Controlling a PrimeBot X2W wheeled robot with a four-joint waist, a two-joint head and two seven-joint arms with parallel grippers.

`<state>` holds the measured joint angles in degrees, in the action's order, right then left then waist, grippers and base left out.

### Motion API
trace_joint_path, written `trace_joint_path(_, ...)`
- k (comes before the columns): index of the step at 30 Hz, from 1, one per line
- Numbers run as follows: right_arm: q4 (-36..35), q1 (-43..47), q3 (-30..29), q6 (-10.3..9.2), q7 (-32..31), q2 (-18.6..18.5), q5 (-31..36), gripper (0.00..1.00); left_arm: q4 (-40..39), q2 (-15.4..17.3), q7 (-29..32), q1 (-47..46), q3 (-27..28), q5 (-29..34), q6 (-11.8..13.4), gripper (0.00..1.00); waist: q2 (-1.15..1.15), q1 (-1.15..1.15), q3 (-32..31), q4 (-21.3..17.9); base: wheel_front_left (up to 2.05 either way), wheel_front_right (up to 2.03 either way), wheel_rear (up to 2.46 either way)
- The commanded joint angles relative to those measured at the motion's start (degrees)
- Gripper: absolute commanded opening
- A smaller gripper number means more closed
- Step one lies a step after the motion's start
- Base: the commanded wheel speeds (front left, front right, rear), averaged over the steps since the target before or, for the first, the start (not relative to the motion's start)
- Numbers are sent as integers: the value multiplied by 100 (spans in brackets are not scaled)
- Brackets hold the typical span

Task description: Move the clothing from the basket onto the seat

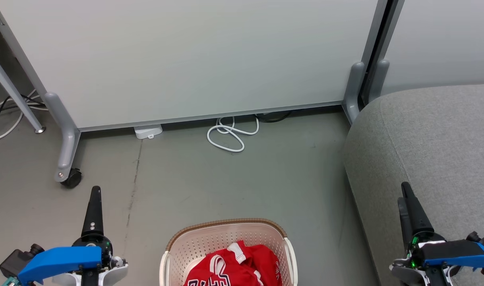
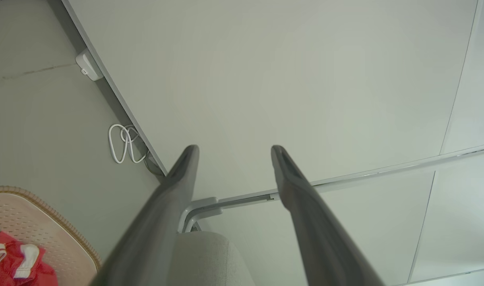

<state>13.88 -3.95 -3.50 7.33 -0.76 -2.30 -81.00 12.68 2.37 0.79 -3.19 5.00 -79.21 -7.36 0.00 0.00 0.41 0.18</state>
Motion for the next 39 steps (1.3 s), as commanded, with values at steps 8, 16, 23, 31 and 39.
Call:
trace_joint_path(8,-278,-138,103,11,219,-32,925,100,-289,44,-225,-167,-134,1017,-7,100,0,0,10,10,0,0,0)
trace_joint_path(16,-458,-142,228,12,390,-38,1833,100,-454,48,-394,-182,-368,2072,20,100,0,0,24,20,0,0,0)
trace_joint_path(23,-546,-135,346,14,528,-42,2541,100,-484,50,-529,-192,-587,2946,68,100,0,0,25,30,0,0,0)
trace_joint_path(31,-532,-150,444,15,672,-47,3292,100,-397,52,-675,-217,-772,3795,114,100,0,0,23,45,0,0,0)
trace_joint_path(39,-523,-159,496,14,809,-51,3946,100,-295,55,-812,-237,-893,4470,131,100,0,0,18,63,0,0,0)
